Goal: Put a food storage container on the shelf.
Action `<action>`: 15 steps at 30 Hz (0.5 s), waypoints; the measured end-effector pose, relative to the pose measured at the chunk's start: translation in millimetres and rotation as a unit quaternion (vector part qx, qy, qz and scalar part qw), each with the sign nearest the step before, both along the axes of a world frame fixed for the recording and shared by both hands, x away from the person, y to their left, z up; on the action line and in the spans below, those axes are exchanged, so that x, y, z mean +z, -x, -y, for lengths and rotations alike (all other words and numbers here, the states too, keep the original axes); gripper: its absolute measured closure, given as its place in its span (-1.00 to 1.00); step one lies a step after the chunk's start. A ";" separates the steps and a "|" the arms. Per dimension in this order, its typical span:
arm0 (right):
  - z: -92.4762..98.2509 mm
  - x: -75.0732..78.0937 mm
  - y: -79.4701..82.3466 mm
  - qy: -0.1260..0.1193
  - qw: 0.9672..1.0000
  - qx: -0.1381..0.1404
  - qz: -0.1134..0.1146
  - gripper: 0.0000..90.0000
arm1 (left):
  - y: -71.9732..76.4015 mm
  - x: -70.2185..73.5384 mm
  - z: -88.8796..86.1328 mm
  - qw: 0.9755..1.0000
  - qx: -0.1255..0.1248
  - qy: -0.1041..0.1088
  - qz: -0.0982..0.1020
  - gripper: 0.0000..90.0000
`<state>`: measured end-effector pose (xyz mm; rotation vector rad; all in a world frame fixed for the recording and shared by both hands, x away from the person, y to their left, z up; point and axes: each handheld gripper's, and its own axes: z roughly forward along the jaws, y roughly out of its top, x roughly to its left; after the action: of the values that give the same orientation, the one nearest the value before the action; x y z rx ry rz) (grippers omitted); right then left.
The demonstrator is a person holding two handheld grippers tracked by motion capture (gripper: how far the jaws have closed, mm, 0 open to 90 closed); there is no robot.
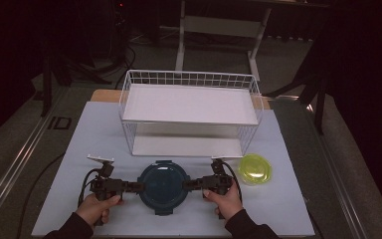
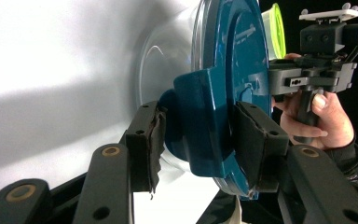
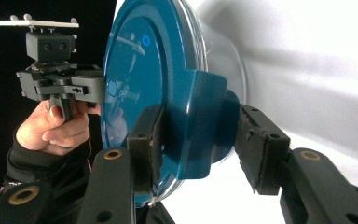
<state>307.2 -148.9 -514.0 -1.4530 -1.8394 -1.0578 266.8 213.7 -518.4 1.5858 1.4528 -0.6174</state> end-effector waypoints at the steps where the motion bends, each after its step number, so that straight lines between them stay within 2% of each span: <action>1: -0.1 0.8 0.8 0.000 1.000 -0.001 0.000 0.18 | 0.7 0.4 0.0 1.000 0.001 0.000 0.001 0.18; 6: 0.7 3.5 3.9 0.002 1.000 0.007 0.009 0.20 | 5.8 2.9 1.3 1.000 0.005 -0.002 0.010 0.21; 10: -0.2 6.4 6.6 0.007 1.000 0.011 0.020 0.21 | 7.9 3.2 0.6 1.000 0.005 -0.002 0.011 0.22; 12: -0.6 7.0 7.8 0.007 1.000 0.012 0.026 0.21 | 9.8 3.7 1.0 1.000 0.013 0.000 0.009 0.23; 15: 0.6 6.8 8.3 0.004 1.000 0.014 0.026 0.22 | 12.0 6.3 2.8 1.000 0.016 -0.004 0.012 0.24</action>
<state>298.9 -149.4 -507.2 -1.4131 -1.8978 -1.0852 254.8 210.8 -512.1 1.5676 1.4612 -0.5727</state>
